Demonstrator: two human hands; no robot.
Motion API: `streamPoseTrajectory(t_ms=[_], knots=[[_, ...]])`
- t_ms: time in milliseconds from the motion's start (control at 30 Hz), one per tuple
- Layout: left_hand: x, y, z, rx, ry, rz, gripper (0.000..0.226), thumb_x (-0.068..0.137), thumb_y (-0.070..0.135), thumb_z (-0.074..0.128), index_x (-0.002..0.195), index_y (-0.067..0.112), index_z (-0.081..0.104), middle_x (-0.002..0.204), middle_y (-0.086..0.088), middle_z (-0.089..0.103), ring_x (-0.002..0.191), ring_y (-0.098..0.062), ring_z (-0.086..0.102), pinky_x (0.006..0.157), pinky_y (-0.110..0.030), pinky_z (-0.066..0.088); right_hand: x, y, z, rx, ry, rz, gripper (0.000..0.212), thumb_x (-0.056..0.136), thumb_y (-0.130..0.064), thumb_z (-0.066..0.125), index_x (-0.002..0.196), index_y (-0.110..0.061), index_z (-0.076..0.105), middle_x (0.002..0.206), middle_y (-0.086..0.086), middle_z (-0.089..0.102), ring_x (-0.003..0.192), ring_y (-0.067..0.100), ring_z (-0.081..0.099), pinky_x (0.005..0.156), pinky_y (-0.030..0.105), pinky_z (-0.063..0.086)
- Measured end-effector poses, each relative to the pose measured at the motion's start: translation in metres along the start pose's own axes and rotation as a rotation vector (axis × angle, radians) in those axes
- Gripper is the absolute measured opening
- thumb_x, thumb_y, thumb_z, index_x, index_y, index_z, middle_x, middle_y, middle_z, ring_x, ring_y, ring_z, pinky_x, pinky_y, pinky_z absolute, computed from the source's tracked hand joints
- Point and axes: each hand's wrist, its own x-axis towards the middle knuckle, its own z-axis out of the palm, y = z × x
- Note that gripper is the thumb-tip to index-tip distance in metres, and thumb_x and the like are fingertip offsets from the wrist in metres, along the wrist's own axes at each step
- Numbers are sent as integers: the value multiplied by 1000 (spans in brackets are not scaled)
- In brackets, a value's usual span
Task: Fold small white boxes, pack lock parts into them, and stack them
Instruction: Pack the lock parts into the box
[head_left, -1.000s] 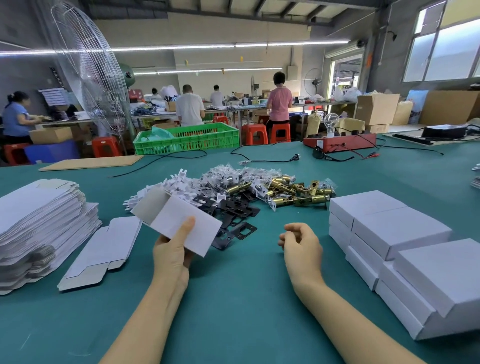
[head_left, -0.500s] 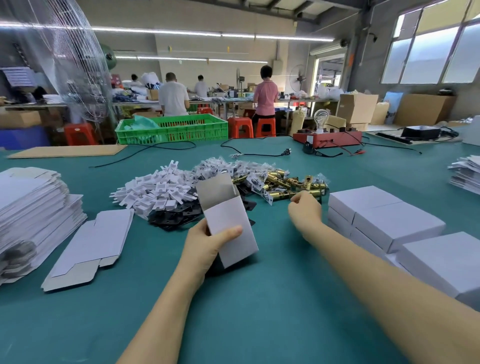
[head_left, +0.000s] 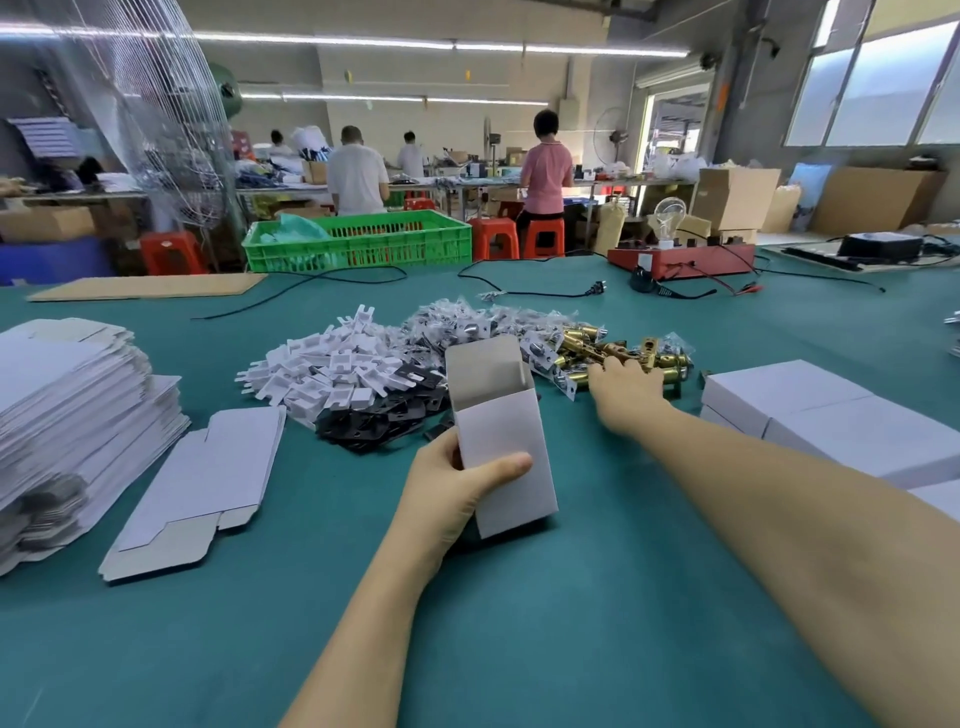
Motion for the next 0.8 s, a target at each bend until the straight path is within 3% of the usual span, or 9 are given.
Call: streamPoseTrajectory(t_ms=[167,300,400,500,567,667,800], knots=[[-1,0,0,19,-26,-5,27,76,11,82,99,21,73,96,6,77,87,-10,73,65,-17,54,-2,1,-1,-36,80,-53,26,91,3,49,116,-1,54,120,15,45,113,31,43,81,36,43],[-1,0,-1,21,-27,-9,29,74,15,84,99,22,73,96,6,77,87,-10,73,65,-17,54,-3,5,-3,-100,78,-38,26,92,3,50,116,-2,58,119,15,48,112,29,45,85,33,45],[-1,1,0,20,-23,-11,37,64,26,84,98,22,73,95,6,77,87,-9,72,64,-16,53,-8,3,-5,-250,81,-48,23,92,-3,50,110,-11,62,113,7,61,106,25,53,77,29,38],[0,1,0,15,-20,-19,39,61,29,83,98,23,73,95,7,77,86,-8,72,63,-15,52,-12,4,-7,-242,131,-35,18,88,-3,54,102,-13,58,104,4,64,99,24,58,70,28,36],[0,0,0,16,-15,-21,38,61,29,83,97,23,73,95,7,77,85,-8,72,63,-15,52,-14,6,-12,-145,215,-11,17,83,-1,57,95,-10,48,104,8,62,98,26,57,70,29,37],[-1,1,0,20,-8,-20,38,61,29,83,97,23,73,94,8,77,85,-8,72,63,-15,53,-15,0,-26,77,380,-7,25,80,5,57,99,-8,46,104,13,59,95,29,57,69,31,36],[-2,3,0,17,13,-15,41,60,30,83,98,22,72,94,8,77,86,-9,72,64,-17,55,-27,-10,-54,675,562,92,12,90,1,52,92,-7,42,94,14,55,82,29,48,65,37,37]])
